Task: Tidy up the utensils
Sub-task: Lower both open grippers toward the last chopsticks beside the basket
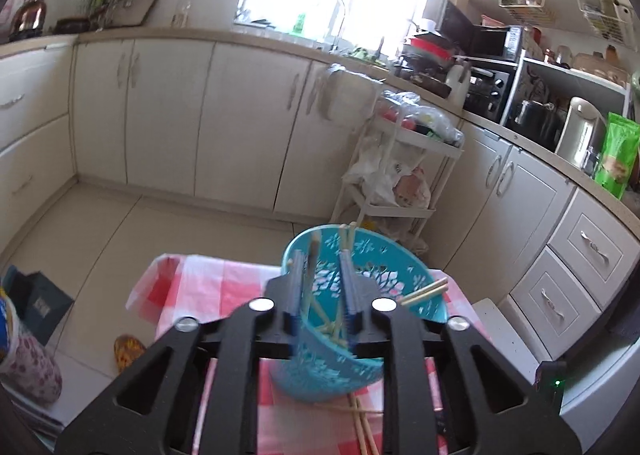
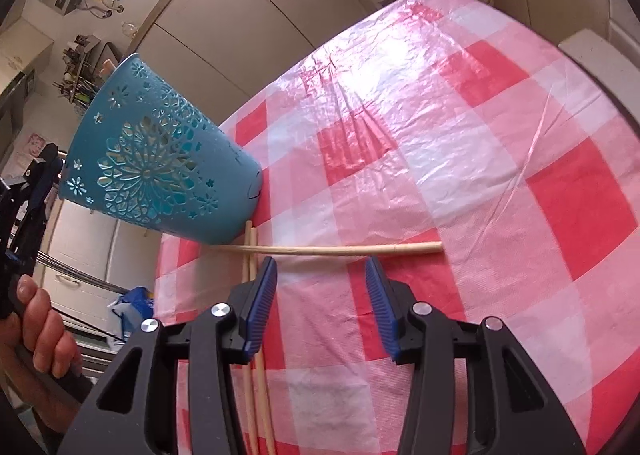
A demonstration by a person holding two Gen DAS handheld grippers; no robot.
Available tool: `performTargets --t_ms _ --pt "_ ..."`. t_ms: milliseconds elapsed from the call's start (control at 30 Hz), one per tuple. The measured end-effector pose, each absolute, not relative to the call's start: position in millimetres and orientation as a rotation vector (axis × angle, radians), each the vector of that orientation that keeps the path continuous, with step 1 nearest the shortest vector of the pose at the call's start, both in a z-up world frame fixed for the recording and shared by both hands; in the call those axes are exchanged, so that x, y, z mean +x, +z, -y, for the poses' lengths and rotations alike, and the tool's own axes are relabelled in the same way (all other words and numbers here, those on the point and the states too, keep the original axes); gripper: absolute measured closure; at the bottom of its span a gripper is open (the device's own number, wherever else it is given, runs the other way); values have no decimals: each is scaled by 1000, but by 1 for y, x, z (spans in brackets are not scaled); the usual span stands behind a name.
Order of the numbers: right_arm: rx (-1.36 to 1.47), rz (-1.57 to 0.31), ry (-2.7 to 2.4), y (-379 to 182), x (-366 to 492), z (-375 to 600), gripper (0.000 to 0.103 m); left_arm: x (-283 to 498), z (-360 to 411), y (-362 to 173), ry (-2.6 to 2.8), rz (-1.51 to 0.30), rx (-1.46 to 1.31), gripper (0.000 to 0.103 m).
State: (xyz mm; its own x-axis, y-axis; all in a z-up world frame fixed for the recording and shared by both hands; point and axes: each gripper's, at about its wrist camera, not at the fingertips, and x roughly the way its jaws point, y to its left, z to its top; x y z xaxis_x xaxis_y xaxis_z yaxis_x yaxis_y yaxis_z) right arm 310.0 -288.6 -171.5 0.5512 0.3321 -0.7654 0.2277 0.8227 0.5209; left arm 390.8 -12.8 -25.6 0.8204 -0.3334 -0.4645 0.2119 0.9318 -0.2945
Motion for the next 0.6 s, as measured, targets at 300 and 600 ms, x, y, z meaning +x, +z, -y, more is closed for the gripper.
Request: performTargets --t_ms 300,600 --pt "79 -923 201 -146 330 209 57 368 -12 -41 -279 -558 -302 66" --pt "-124 -1016 373 -165 362 192 88 360 -22 -55 -281 -597 -327 61"
